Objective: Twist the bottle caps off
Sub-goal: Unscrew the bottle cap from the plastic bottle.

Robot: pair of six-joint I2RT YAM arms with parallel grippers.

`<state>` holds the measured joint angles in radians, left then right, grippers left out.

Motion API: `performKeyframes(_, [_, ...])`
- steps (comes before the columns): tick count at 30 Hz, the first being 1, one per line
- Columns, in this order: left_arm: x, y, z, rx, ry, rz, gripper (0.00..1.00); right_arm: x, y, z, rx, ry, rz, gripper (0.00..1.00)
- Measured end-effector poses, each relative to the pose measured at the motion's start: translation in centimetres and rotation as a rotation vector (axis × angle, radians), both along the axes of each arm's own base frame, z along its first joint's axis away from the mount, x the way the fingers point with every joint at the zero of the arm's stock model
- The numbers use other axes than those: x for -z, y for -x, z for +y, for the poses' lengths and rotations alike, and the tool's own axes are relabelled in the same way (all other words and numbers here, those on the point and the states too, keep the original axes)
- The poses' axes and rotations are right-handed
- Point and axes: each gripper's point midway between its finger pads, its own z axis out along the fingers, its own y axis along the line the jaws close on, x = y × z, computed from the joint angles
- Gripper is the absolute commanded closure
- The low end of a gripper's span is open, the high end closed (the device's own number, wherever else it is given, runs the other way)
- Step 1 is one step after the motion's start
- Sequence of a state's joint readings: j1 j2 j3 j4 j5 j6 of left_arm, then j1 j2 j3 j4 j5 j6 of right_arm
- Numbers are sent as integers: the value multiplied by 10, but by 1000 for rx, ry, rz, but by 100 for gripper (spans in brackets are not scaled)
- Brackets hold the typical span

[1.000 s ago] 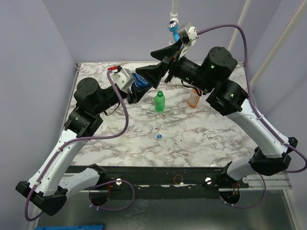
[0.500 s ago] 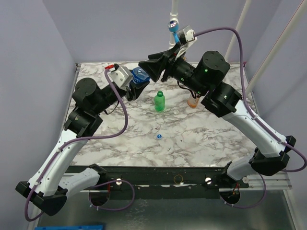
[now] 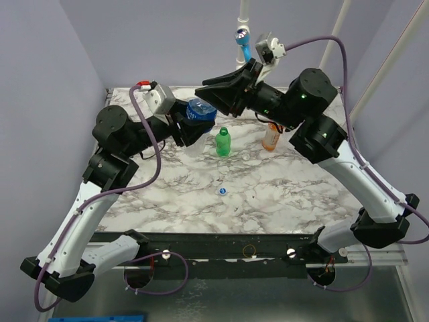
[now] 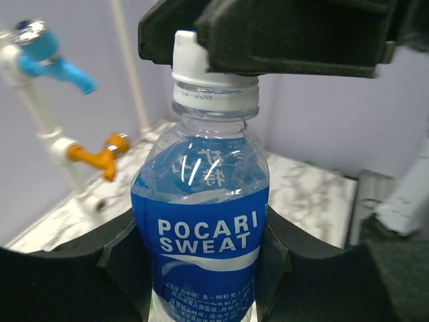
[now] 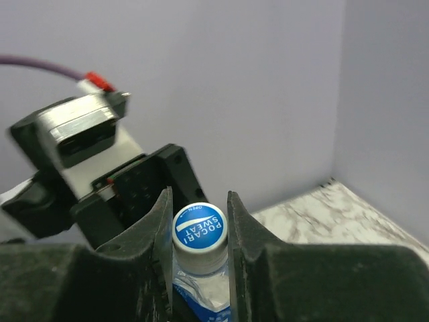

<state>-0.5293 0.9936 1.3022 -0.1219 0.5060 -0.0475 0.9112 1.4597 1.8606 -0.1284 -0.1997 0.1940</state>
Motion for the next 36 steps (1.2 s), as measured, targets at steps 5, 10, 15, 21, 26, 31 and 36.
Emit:
performKeyframes(5, [-35, 64, -16, 340, 59, 97, 100, -33, 62, -9, -306, -28, -131, 99])
performKeyframes(10, [-49, 119, -14, 589, 34, 141, 100, -44, 126, -16, -648, -12, -250, 99])
performKeyframes(15, [-40, 134, -13, 680, 4, 222, 100, -33, 138, -22, -800, 26, -268, 95])
performKeyframes(21, [-35, 128, -14, 669, 5, 257, 100, -29, 121, -25, -741, 22, -230, 8])
performKeyframes(26, [-42, 113, -11, 552, 28, 153, 100, -46, 88, -31, -491, -40, -191, 0])
performKeyframes(31, [-36, 71, -7, 325, 38, 42, 100, -61, 60, -30, -315, -67, -146, 0])
performKeyframes(36, [-25, 20, 1, 92, 16, -5, 100, -53, 30, -12, -155, -44, -76, 3])
